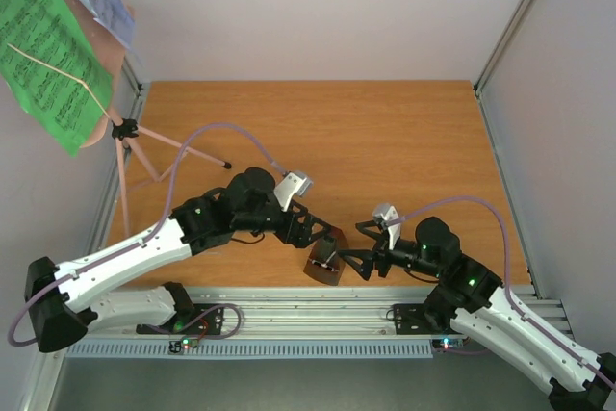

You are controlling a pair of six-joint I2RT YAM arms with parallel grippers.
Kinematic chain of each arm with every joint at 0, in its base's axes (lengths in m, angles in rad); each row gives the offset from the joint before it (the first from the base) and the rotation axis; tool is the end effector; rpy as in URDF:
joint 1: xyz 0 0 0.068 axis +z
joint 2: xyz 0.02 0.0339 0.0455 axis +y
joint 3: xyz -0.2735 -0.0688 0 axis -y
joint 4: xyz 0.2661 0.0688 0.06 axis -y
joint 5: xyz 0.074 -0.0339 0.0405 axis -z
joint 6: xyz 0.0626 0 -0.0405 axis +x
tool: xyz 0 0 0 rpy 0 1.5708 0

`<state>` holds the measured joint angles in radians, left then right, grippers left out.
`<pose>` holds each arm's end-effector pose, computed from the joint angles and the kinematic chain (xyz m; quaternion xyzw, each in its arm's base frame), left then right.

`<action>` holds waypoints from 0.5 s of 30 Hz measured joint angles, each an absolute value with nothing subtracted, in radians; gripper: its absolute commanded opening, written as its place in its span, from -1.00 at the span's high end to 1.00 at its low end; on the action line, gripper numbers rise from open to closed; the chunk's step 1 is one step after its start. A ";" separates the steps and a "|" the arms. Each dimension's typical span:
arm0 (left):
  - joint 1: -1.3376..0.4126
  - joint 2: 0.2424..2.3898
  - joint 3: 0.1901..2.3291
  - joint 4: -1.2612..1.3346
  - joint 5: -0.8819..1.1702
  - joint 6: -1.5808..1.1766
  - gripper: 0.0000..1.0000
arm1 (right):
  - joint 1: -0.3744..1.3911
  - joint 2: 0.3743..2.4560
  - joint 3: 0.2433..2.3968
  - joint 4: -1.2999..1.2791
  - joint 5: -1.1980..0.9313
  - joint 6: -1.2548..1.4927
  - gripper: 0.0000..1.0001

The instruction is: Pack up the instrument practice props

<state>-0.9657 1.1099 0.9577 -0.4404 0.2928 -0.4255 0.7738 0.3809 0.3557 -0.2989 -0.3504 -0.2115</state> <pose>0.1453 -0.2419 0.3026 0.2991 0.8234 -0.3967 0.2743 0.0991 0.1268 0.2262 -0.4678 0.6563 0.2955 0.5130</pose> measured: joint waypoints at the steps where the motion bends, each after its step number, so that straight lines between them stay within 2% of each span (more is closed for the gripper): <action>1: -0.965 1.100 0.946 -0.426 0.295 -0.447 -0.83 | 0.775 0.380 0.356 -0.296 -0.361 -0.214 -0.97; 8: -0.966 1.093 0.899 -0.340 0.355 -0.580 -0.82 | 0.808 0.381 0.331 -0.233 -0.361 -0.253 -0.97; 11: -0.966 1.101 0.898 -0.315 0.372 -0.616 -0.57 | 0.819 0.382 0.316 -0.194 -0.347 -0.282 -0.97; 15: -0.965 1.119 0.898 -0.302 0.380 -0.640 -0.56 | 0.820 0.402 0.294 -0.133 -0.337 -0.327 -0.97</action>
<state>-0.9653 1.1194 0.8978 -0.3023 0.3798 -0.6403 0.8204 0.4019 0.2943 -0.1329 -0.3367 -0.3267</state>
